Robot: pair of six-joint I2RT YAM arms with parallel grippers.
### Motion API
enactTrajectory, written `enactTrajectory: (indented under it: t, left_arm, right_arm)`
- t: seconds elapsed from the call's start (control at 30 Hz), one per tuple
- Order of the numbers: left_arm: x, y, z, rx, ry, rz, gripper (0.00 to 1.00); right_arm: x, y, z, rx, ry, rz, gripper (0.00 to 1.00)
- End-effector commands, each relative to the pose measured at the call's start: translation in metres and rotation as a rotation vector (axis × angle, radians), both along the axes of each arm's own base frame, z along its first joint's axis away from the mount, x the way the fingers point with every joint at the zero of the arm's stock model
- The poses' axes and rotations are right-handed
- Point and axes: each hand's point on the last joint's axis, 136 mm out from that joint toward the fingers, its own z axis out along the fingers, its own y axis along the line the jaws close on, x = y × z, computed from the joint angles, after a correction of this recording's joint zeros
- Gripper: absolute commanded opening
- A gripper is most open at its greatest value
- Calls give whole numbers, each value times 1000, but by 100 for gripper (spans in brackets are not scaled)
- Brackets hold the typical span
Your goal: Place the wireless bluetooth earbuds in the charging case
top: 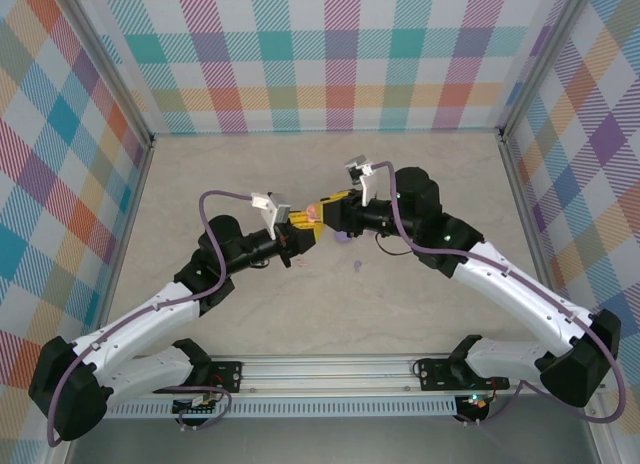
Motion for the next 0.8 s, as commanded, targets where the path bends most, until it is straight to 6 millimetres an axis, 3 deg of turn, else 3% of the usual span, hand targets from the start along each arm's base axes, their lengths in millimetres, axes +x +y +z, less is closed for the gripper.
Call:
enactTrajectory:
  t: [0.0, 0.77]
  left_arm:
    - [-11, -2, 19, -13, -79, -38, 15]
    - [-16, 3, 23, -7, -124, -33, 14]
  right_arm:
    - [-8, -4, 25, 22, -63, 8, 24]
    - [-6, 4, 11, -33, -14, 33, 24]
